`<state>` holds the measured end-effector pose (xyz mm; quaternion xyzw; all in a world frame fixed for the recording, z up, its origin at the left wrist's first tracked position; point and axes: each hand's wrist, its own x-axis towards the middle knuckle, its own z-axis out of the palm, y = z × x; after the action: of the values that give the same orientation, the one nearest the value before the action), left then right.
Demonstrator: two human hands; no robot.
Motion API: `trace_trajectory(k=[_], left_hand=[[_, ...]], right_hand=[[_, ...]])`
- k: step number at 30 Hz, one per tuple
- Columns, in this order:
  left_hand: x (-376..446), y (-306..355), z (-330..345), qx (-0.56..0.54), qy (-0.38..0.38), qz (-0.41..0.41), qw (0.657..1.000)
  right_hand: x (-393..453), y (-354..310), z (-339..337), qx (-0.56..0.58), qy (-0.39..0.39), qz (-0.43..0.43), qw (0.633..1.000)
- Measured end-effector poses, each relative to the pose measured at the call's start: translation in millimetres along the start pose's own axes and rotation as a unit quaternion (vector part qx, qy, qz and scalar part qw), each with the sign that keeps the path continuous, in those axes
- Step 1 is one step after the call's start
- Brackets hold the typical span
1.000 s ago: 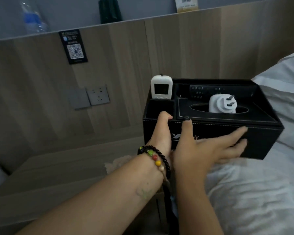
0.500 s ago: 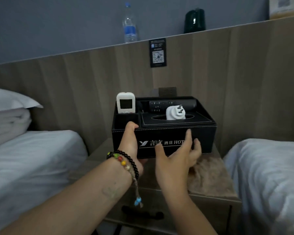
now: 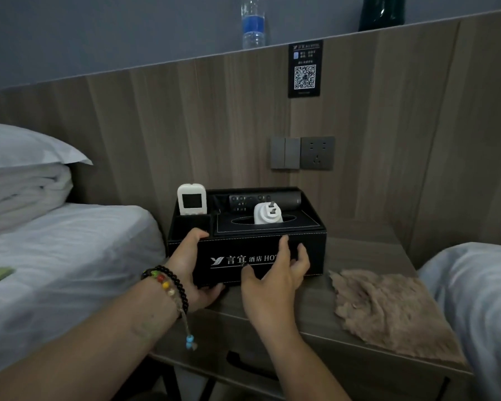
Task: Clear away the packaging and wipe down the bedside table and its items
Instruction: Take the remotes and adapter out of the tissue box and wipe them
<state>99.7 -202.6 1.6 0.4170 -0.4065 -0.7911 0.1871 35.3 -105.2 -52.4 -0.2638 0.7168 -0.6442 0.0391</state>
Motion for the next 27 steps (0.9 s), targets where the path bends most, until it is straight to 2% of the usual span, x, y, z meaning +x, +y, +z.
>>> trace_trajectory(k=[4, 8, 11, 13, 15, 16, 17, 19, 20, 23, 27], left_hand=[[16, 17, -13, 0.000, -0.021, -0.023, 1.000], [31, 28, -23, 0.069, -0.033, -0.035, 0.996], [28, 40, -22, 0.165, -0.045, -0.002, 0.985], [24, 55, -17, 0.220, -0.034, 0.074, 0.972], [29, 72, -15, 0.226, 0.031, 0.234, 0.945], [35, 79, -15, 0.229, 0.090, 0.328, 0.912], [41, 85, -14, 0.247, 0.155, 0.414, 0.863], [57, 87, -11, 0.330, 0.236, 0.500, 0.765], [66, 84, -9, 0.373, 0.247, 0.501, 0.741], [87, 74, -4, 0.411, 0.232, 0.446, 0.761], [105, 75, -4, 0.412, 0.251, 0.448, 0.753]], right_hand=[[19, 8, -4, -0.004, -0.044, -0.004, 0.999], [40, 9, -9, 0.006, -0.100, 0.020, 0.995], [54, 11, -13, 0.021, -0.127, 0.040, 0.991], [59, 13, -14, 0.030, -0.132, 0.047, 0.990], [63, 13, -15, 0.041, -0.135, 0.057, 0.988], [64, 14, -15, 0.046, -0.135, 0.061, 0.988], [64, 15, -16, 0.050, -0.133, 0.066, 0.988], [64, 16, -17, 0.056, -0.129, 0.074, 0.987], [64, 16, -17, 0.059, -0.126, 0.075, 0.987], [63, 18, -18, 0.066, -0.116, 0.059, 0.989], [63, 19, -25, 0.057, -0.111, 0.043, 0.991]])
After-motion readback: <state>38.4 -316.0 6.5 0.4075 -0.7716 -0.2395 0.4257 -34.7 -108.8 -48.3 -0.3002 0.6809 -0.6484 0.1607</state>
